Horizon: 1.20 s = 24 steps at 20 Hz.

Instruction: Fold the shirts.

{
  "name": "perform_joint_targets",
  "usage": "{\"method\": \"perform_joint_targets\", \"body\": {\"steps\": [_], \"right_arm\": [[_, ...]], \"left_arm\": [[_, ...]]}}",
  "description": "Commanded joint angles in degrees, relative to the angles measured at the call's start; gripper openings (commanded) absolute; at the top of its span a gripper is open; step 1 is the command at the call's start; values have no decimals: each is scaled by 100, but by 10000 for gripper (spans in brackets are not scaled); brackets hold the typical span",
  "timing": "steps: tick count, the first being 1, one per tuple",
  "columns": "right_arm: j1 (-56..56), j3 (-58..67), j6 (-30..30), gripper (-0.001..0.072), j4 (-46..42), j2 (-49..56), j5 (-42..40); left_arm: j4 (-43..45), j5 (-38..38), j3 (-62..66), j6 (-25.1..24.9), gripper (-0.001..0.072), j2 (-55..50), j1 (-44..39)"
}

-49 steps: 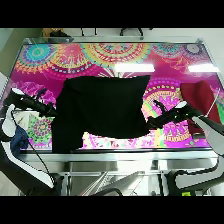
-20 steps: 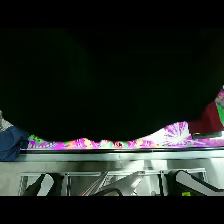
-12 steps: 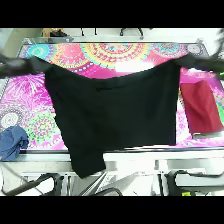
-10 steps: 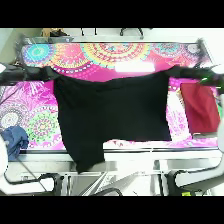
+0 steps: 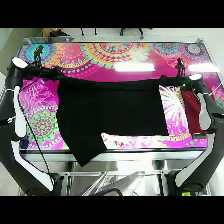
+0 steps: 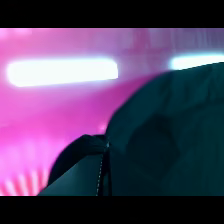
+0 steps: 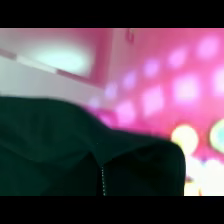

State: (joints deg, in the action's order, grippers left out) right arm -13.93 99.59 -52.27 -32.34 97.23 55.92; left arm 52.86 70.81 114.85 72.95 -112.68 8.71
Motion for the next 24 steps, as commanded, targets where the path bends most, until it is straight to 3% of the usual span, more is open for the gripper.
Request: {"method": "perform_joint_targets", "body": {"steps": [1,7,11,24], "right_arm": [[-17,468,-46,18,-76,127,332],[-55,474,-520,18,-1250,0,942],[-50,461,-791,18,-2017,-2,1110],[11,391,-887,20,-2037,199,1554]], "left_arm": [[612,304,343,415,10,0,-92],[1628,750,-673,564,11,640,-94],[1818,931,-1172,625,11,761,-92],[2260,472,-1843,704,13,667,-140]]}}
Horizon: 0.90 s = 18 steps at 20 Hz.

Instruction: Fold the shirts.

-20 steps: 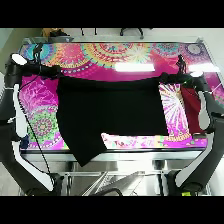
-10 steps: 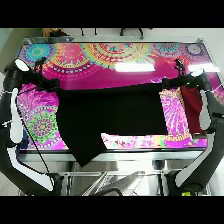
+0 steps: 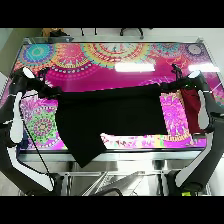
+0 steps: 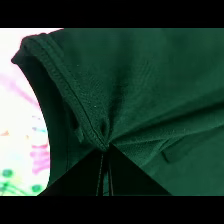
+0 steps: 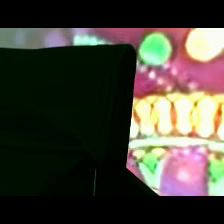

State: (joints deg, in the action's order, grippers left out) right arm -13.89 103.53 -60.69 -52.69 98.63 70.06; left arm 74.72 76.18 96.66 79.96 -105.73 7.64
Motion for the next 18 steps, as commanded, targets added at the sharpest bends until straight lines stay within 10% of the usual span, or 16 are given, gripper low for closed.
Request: {"method": "perform_joint_targets", "body": {"steps": [1,4,6,9,11,18], "right_arm": [[22,0,-46,20,-2,61,140],[55,4,-44,74,0,55,144],[11,35,-42,351,-66,-90,216],[-221,210,-155,395,-671,-717,664],[-492,149,-433,548,-1095,-1082,1036],[-1427,-1932,-389,456,-1014,-1521,1794]], "left_arm": [[70,-129,-22,-2,15,-28,-33],[59,-236,-15,0,22,-26,-138],[63,15,175,22,680,-22,-140],[24,726,942,444,700,57,-4],[15,1126,1027,608,700,367,76],[11,975,-2973,494,653,2802,111]]}}
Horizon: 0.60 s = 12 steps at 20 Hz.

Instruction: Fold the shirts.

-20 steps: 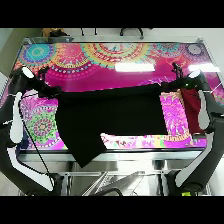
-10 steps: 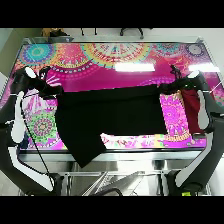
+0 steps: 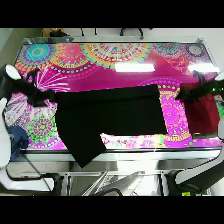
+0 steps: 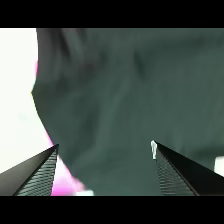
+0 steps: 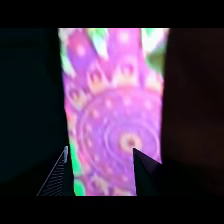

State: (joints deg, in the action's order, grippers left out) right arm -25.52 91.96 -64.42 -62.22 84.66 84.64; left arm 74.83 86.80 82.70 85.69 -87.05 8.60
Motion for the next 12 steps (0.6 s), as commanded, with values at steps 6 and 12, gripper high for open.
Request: {"method": "perform_joint_targets", "body": {"steps": [6,12], "right_arm": [[-164,-2015,337,456,566,-125,109],[245,-2315,494,455,621,-120,11]], "left_arm": [[-299,-616,-4249,-83,653,2459,13],[-719,-1231,-5517,-52,652,3373,13]]}}
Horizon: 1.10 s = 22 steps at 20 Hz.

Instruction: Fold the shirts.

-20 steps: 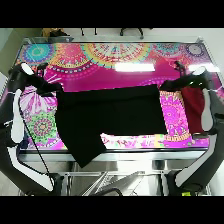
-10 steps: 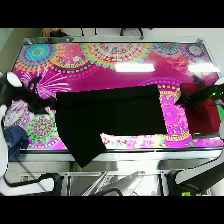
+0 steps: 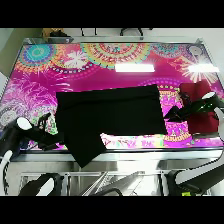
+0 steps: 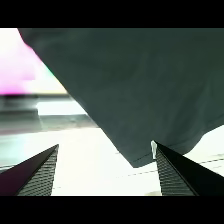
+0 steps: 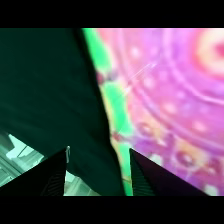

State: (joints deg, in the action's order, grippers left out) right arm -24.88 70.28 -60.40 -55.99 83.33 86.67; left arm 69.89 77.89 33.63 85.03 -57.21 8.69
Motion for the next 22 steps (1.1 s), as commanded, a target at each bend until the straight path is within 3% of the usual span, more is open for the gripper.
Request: {"method": "perform_joint_targets", "body": {"steps": [1,6,14,15,16,17,20,22], "right_arm": [[251,-146,133,455,55,13,-254],[431,-146,214,455,227,13,-326],[426,-146,219,453,227,13,-326],[426,-146,216,431,227,13,-315],[426,-146,236,309,227,13,-256],[426,-146,260,288,225,13,-192],[424,-146,260,223,221,7,48],[424,-146,249,225,155,-33,267]], "left_arm": [[-433,-503,-769,7,652,426,4],[-1309,-1423,-1130,-396,652,-114,4],[-1368,-1191,-428,-614,637,-1084,4],[-1462,-1198,-367,-669,364,-1040,4],[-1456,-1200,-334,-741,54,-964,4],[-1445,-1211,-337,-813,16,-852,4],[-1436,-1237,-334,-811,15,-560,7],[-1440,-1239,-334,-809,14,-374,7]]}}
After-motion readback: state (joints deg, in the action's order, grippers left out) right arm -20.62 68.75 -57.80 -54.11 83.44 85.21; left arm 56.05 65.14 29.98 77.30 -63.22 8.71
